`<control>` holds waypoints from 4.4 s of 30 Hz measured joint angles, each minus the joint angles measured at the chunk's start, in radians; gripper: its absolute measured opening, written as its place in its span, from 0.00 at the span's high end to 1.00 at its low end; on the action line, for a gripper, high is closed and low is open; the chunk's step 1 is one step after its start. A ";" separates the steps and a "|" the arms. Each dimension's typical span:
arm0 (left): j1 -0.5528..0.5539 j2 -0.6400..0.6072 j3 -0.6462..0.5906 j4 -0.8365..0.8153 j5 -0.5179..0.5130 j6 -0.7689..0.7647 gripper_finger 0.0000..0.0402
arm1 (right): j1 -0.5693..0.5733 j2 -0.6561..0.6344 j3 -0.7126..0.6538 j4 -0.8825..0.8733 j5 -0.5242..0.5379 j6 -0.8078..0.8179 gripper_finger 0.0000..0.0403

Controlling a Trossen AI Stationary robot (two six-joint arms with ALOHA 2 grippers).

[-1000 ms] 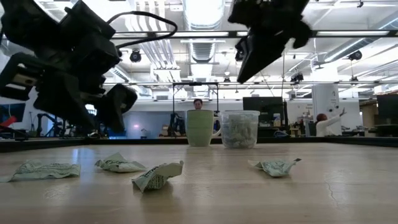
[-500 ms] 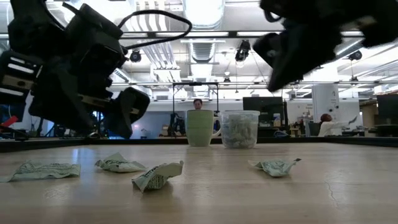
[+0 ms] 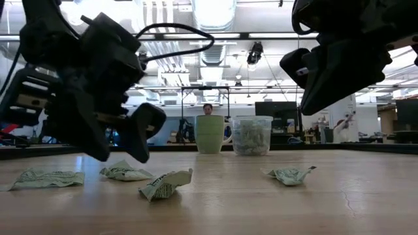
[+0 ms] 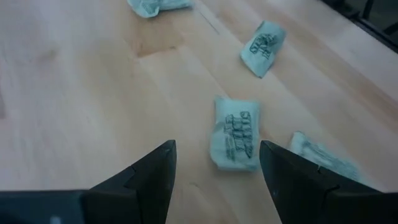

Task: Pick and place Stevia / Truvia into bins
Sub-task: Put the stevia packet into the transparent container

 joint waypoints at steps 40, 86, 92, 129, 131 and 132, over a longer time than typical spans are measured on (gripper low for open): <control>-0.001 0.081 0.055 -0.002 0.042 0.077 0.92 | 0.000 -0.002 -0.014 0.006 -0.003 0.016 0.98; 0.328 0.032 0.336 0.070 -0.620 0.308 1.00 | 0.000 -0.002 -0.043 0.017 -0.002 0.076 0.98; 0.379 0.057 0.372 0.079 -0.577 0.307 1.00 | 0.000 -0.002 -0.046 0.022 -0.002 0.053 0.98; 0.410 0.202 0.507 -0.008 -0.552 0.418 0.63 | -0.018 -0.002 -0.066 0.043 0.025 -0.057 0.98; 0.405 0.193 0.506 -0.010 -0.573 0.418 0.58 | -0.018 -0.002 -0.069 0.044 0.025 -0.055 0.98; 0.402 0.186 0.506 -0.010 -0.585 0.418 0.56 | -0.018 -0.002 -0.071 0.044 0.025 -0.055 0.98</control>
